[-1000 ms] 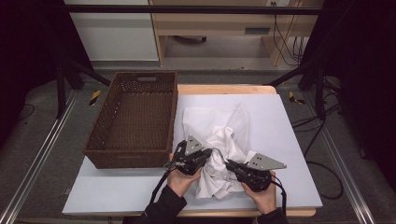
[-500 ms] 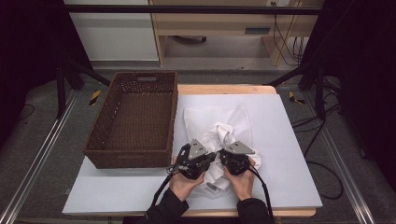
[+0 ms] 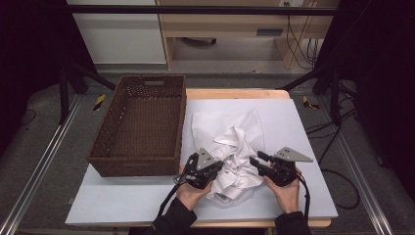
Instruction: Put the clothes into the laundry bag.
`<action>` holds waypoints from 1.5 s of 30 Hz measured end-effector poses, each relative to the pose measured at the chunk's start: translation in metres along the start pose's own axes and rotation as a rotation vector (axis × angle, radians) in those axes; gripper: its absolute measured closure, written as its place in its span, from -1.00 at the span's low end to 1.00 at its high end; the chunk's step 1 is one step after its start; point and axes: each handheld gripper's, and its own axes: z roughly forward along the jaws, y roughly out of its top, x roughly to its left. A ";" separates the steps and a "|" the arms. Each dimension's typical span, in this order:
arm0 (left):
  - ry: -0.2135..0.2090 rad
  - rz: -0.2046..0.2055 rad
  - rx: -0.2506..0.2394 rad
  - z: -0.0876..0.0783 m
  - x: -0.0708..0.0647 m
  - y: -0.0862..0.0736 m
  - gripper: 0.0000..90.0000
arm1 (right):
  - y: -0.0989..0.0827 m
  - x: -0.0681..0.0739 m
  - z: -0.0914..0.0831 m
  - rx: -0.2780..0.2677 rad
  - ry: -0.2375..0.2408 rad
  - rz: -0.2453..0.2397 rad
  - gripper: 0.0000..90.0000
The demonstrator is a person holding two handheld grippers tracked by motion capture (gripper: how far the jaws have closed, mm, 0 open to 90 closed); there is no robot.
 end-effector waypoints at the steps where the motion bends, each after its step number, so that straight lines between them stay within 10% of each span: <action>1: 0.003 0.005 0.001 0.000 -0.001 0.000 0.98 | 0.003 -0.005 0.003 -0.013 -0.015 0.018 0.06; 7: 0.003 0.005 0.003 0.000 -0.001 0.000 0.98 | 0.014 -0.010 0.047 0.049 0.011 0.044 -0.04; 13: 0.000 0.002 0.008 0.001 0.001 0.001 0.98 | 0.016 0.001 0.052 0.103 0.022 -0.040 0.95; 19: 0.004 -0.016 0.002 0.004 0.002 0.004 0.98 | 0.019 0.008 0.012 0.021 0.029 -0.085 1.00; 25: 0.005 -0.053 -0.003 0.003 0.006 0.011 0.98 | 0.002 0.034 -0.014 -0.027 0.192 -0.140 1.00; 32: -0.015 -0.058 -0.040 -0.008 0.001 0.026 0.98 | -0.022 0.070 0.031 0.105 0.224 -0.202 1.00; 38: -0.016 -0.039 -0.037 -0.012 -0.003 0.024 0.98 | -0.023 0.067 0.075 0.108 0.050 -0.153 0.99; 45: -0.026 -0.075 -0.013 -0.005 0.008 0.006 0.98 | -0.021 0.056 0.052 0.084 0.158 -0.080 0.71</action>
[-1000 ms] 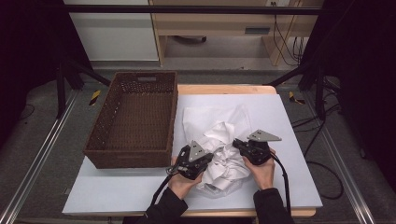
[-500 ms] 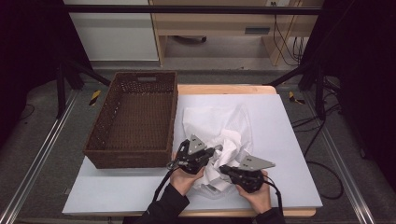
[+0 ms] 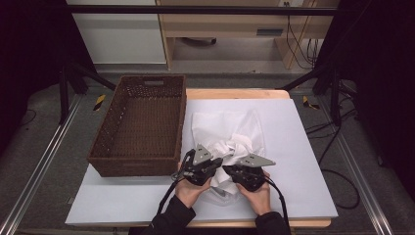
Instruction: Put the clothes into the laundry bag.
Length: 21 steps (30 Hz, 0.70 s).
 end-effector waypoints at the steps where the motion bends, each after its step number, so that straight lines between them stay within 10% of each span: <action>1: -0.001 0.000 0.001 0.001 0.000 -0.002 0.98 | 0.000 -0.001 -0.007 -0.003 0.007 0.000 0.67; 8: -0.003 0.003 0.012 0.006 0.001 -0.006 0.98 | 0.007 -0.024 -0.065 -0.094 -0.038 0.026 0.44; 15: 0.003 0.018 0.014 0.005 0.002 -0.006 0.98 | 0.039 -0.056 -0.033 -0.100 -0.100 0.132 -0.04; 21: 0.010 0.008 0.017 0.006 0.006 -0.006 0.98 | 0.040 -0.057 -0.010 0.038 -0.062 0.155 0.84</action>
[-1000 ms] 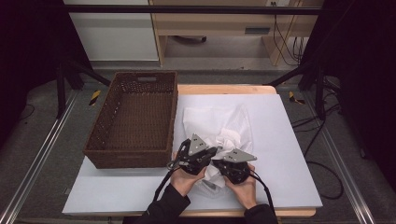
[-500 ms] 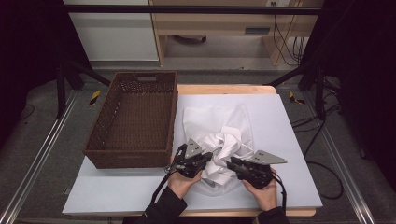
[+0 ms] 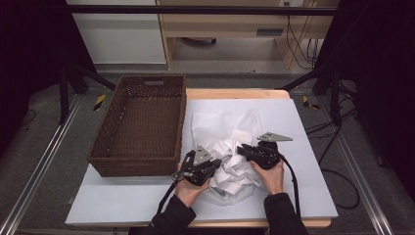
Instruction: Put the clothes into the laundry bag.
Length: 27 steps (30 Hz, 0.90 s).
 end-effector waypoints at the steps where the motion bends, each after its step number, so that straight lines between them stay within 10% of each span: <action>1: -0.001 -0.003 0.001 0.000 0.000 0.000 0.98 | -0.001 0.000 -0.006 -0.004 -0.006 -0.030 0.90; 7: 0.007 -0.008 -0.003 0.000 0.000 0.003 0.98 | -0.007 0.017 -0.062 -0.142 0.066 -0.118 0.95; 11: 0.005 -0.015 -0.010 -0.001 -0.001 0.007 0.98 | -0.024 0.042 -0.074 -0.123 0.151 -0.197 0.95; 20: 0.005 0.013 -0.065 -0.021 -0.009 0.025 0.98 | -0.048 0.064 0.010 0.059 0.146 -0.211 0.95; 27: 0.002 -0.013 -0.046 -0.017 -0.004 0.012 0.98 | -0.041 0.063 0.038 0.019 0.055 -0.123 0.84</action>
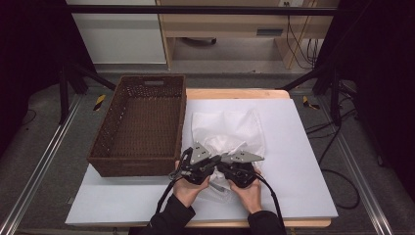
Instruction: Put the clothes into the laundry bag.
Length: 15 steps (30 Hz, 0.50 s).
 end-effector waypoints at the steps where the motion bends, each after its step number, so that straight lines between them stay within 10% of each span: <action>1: -0.001 -0.004 0.001 0.001 0.001 -0.002 0.98 | 0.000 0.000 -0.003 -0.009 0.017 -0.006 0.76; 7: 0.005 0.004 0.027 0.010 0.001 -0.009 0.98 | -0.001 -0.006 -0.053 -0.102 0.077 -0.009 0.40; 11: 0.011 0.011 0.036 0.013 0.000 -0.011 0.98 | 0.007 -0.028 -0.089 -0.164 -0.047 -0.009 0.17; 15: 0.011 0.018 0.039 0.013 0.002 -0.011 0.98 | 0.013 -0.060 -0.082 -0.152 -0.138 0.071 -0.24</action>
